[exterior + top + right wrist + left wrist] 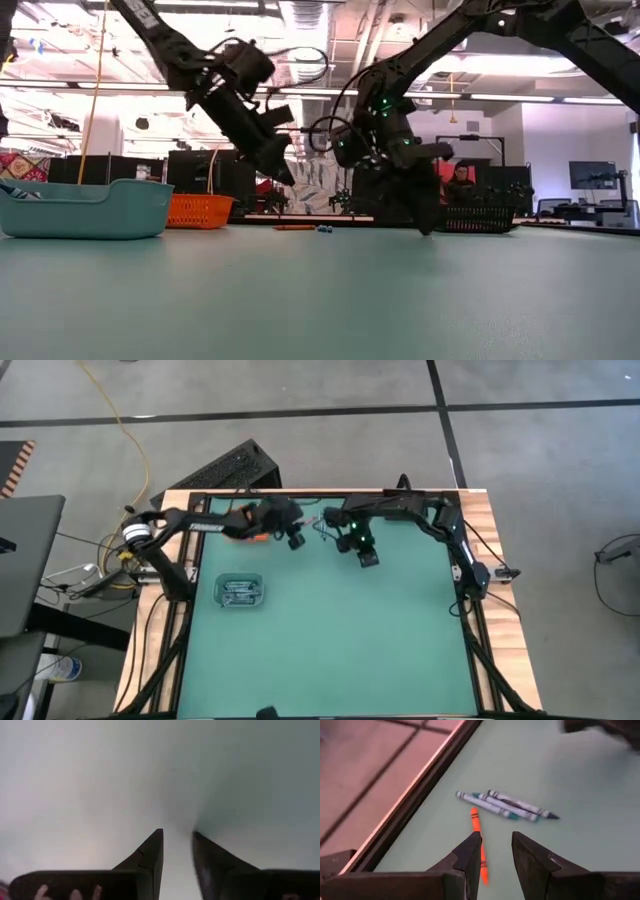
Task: Sort crayons
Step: Put the orange crayon into the orange basket
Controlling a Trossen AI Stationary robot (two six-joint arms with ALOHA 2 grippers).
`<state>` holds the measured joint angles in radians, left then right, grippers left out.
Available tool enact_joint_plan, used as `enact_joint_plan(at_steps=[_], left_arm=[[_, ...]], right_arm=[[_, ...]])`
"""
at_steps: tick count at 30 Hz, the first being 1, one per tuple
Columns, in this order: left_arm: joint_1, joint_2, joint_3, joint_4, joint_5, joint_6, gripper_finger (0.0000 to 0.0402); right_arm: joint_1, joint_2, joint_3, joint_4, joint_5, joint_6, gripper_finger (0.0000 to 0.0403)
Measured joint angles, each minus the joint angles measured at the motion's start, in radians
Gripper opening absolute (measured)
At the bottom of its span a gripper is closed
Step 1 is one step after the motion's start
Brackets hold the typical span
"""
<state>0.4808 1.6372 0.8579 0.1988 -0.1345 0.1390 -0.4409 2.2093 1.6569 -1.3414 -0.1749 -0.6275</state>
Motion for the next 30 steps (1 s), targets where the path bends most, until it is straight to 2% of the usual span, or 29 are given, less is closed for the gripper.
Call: enact_joint_plan(at_steps=[4, 16, 21, 30], left_arm=[[0.048, 0.094, 0.108, -0.121, 0.064, 0.026, 0.0099], [0.076, 0.344, 0.404, -0.421, 0.056, 0.042, 0.0116], [0.108, 0.379, 0.424, -0.427, 0.054, 0.024, 0.0117], [0.148, 0.378, 0.416, -0.458, 0.131, 0.029, 0.0109]], right_arm=[[0.04, -0.001, -0.049, -0.008, -0.002, 0.003, 0.0113], [0.068, -0.011, -0.072, -0.016, -0.01, 0.052, 0.0113], [0.066, -0.04, -0.076, -0.02, -0.014, 0.052, 0.0113], [0.054, -0.065, -0.076, -0.021, -0.014, 0.044, 0.0113]])
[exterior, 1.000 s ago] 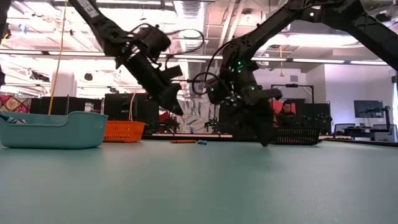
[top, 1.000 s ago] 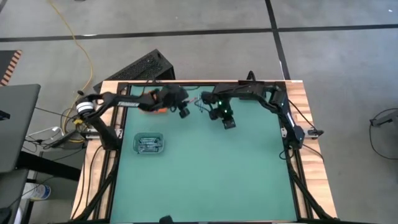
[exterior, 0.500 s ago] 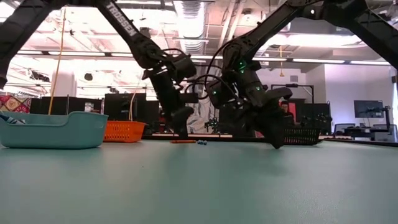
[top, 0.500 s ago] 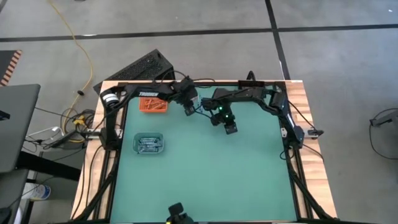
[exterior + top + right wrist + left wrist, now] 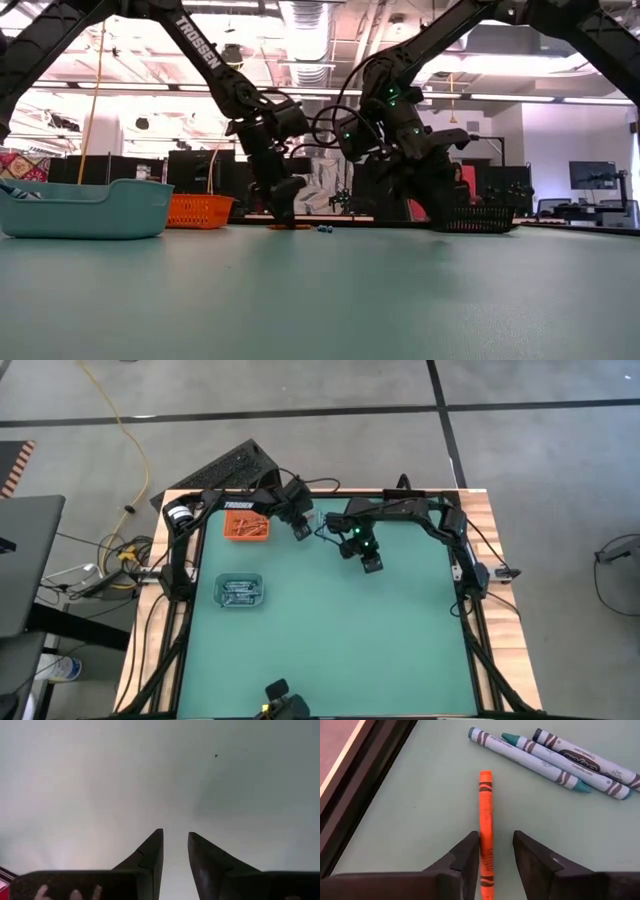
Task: Sort crayons
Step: Put the orange crayon into the orange basket
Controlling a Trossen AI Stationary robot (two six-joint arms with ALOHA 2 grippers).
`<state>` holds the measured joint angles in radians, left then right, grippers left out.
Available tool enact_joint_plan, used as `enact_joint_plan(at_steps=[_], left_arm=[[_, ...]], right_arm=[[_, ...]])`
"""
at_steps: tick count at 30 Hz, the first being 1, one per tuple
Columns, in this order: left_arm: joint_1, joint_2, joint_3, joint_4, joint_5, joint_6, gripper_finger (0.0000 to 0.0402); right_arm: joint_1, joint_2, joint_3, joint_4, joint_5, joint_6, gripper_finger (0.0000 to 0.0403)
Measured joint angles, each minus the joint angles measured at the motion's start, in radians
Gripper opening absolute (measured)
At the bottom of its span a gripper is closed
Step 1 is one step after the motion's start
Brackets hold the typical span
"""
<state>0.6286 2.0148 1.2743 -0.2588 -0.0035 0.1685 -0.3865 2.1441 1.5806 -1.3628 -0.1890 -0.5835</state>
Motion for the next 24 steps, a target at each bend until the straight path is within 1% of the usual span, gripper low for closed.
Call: enact_joint_plan(at_steps=[3, 6, 7, 14, 19, 24], left_arm=[[0.001, 0.0, 0.0, -0.016, 0.007, 0.018, 0.0077], [0.0, -0.001, 0.0, -0.021, 0.008, 0.039, 0.0024], [0.0, -0.001, 0.0, -0.023, 0.009, 0.046, 0.0014], [0.0, -0.002, 0.012, -0.042, 0.014, 0.064, 0.0003], [-0.005, -0.001, 0.077, -0.16, -0.011, 0.103, 0.0001], [-0.03, -0.023, 0.167, -0.288, -0.093, 0.165, 0.0]], right_arm=[[-0.003, 0.0, 0.0, 0.0, 0.0, 0.0, 0.0113], [-0.003, 0.0, 0.0, 0.001, 0.0, 0.0, 0.0113], [-0.003, 0.0, 0.0, 0.0, 0.0, 0.0, 0.0113], [-0.005, 0.0, 0.001, 0.0, 0.001, 0.0, 0.0113], [-0.011, 0.0, 0.001, 0.001, 0.002, 0.0, 0.0113], [-0.011, 0.0, 0.001, 0.001, 0.003, -0.001, 0.0113]])
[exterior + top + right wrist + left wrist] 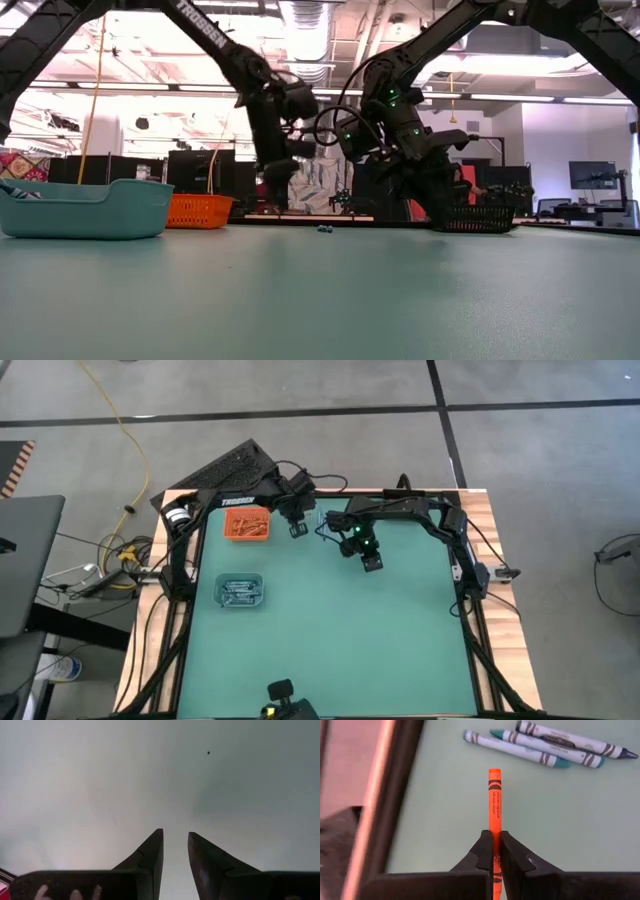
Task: Sort crayons
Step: Put the orange crayon into the orange basket
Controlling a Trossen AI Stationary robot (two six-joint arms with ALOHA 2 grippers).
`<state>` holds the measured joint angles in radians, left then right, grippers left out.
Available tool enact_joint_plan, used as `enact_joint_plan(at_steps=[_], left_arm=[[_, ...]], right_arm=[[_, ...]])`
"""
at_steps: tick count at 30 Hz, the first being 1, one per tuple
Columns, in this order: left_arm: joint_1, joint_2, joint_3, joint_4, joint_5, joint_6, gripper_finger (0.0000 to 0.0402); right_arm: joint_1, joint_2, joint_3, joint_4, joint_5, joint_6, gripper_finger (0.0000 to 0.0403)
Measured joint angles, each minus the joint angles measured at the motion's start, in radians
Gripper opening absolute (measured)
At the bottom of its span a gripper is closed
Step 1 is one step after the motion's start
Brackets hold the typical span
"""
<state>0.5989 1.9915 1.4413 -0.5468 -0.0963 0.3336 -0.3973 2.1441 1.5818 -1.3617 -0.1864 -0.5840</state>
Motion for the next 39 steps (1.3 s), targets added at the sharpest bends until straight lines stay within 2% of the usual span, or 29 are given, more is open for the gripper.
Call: enact_joint_plan(at_steps=[5, 15, 19, 22, 24, 27, 31, 35, 39], left_arm=[[-0.021, -0.041, 0.062, -0.138, -0.073, 0.063, 0.0002], [-0.018, -0.201, 0.059, -0.406, -0.206, 0.11, 0.0002], [-0.001, -0.251, 0.059, -0.478, -0.154, 0.125, 0.0001], [0.014, -0.257, 0.058, -0.535, 0.012, 0.185, 0.0], [0.008, -0.257, 0.032, -0.52, 0.051, 0.244, 0.0005], [-0.024, -0.256, -0.038, -0.419, 0.022, 0.335, 0.0032], [-0.06, -0.256, -0.122, -0.258, 0.009, 0.403, 0.0097], [-0.077, -0.237, -0.152, -0.188, 0.004, 0.433, 0.0156], [-0.072, -0.182, -0.146, -0.189, -0.005, 0.438, 0.0162]], right_arm=[[0.0, 0.0, 0.0, 0.0, 0.001, -0.002, 0.0113], [-0.004, 0.0, 0.001, -0.012, 0.002, -0.036, 0.0113], [-0.005, 0.0, 0.001, -0.012, 0.002, -0.045, 0.0113], [-0.005, 0.0, 0.001, -0.011, 0.002, -0.045, 0.0113], [-0.005, 0.0, 0.001, -0.01, 0.002, -0.045, 0.0113], [-0.003, 0.0, 0.001, -0.007, 0.002, -0.044, 0.0113], [-0.002, 0.0, 0.001, -0.007, 0.001, -0.031, 0.0113], [-0.002, 0.0, 0.001, -0.009, 0.001, -0.019, 0.0113], [-0.002, 0.0, 0.001, -0.011, 0.001, -0.018, 0.0113]])
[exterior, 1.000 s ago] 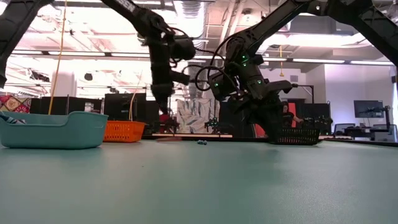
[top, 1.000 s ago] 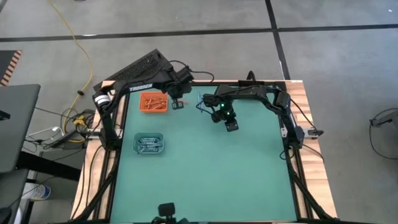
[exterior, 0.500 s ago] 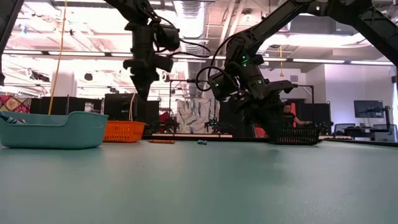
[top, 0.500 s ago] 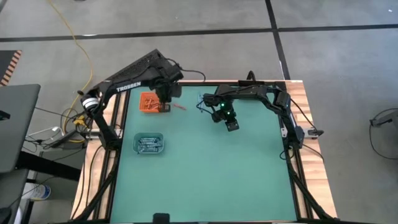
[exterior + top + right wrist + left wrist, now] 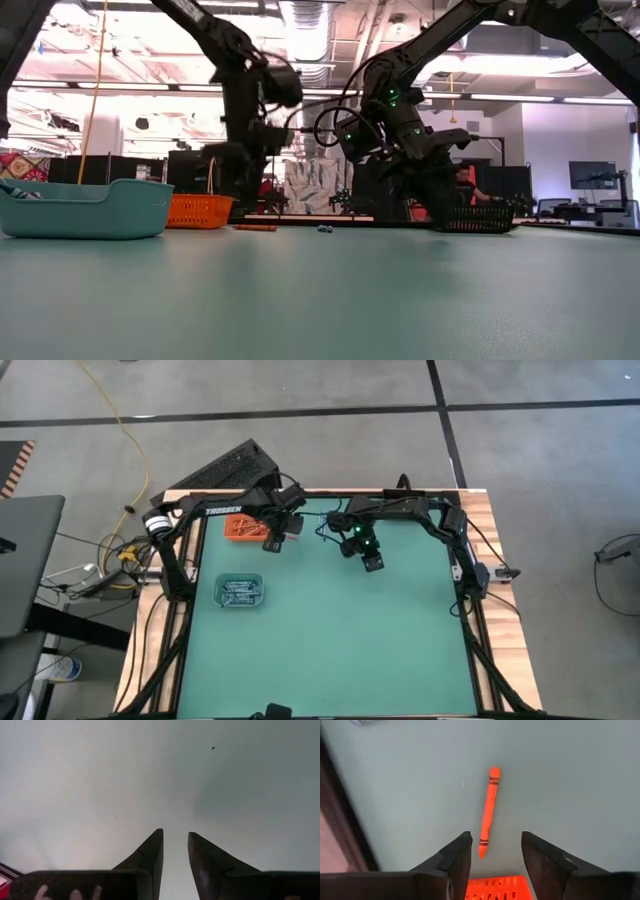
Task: Sort crayons
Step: Put the orange crayon into the orange basket
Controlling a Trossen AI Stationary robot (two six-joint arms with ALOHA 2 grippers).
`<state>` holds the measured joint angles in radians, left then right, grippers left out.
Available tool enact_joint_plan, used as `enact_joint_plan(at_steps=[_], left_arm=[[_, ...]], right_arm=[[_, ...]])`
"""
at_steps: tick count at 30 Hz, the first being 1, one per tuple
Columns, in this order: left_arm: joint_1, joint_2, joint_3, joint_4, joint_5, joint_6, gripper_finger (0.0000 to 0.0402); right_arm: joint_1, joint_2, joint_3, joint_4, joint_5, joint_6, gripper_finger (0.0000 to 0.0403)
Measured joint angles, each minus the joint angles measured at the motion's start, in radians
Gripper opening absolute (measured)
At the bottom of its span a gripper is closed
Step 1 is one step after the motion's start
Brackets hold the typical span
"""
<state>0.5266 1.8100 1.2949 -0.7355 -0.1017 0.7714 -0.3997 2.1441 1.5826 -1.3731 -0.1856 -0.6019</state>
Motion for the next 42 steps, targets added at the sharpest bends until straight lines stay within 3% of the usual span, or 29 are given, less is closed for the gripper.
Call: enact_joint_plan(at_steps=[15, 26, 42], left_arm=[[0.057, 0.132, -0.001, 0.079, 0.069, 0.04, 0.0117], [0.07, 0.218, 0.014, 0.061, 0.093, 0.048, 0.0013], [0.007, 0.123, 0.142, -0.076, 0.003, 0.073, 0.0001]], right_arm=[[0.0, 0.0, 0.0, -0.018, 0.0, 0.027, 0.0113], [0.002, 0.0, 0.0, -0.014, 0.0, 0.03, 0.0113], [0.005, -0.001, 0.0, -0.073, 0.001, 0.037, 0.0113]])
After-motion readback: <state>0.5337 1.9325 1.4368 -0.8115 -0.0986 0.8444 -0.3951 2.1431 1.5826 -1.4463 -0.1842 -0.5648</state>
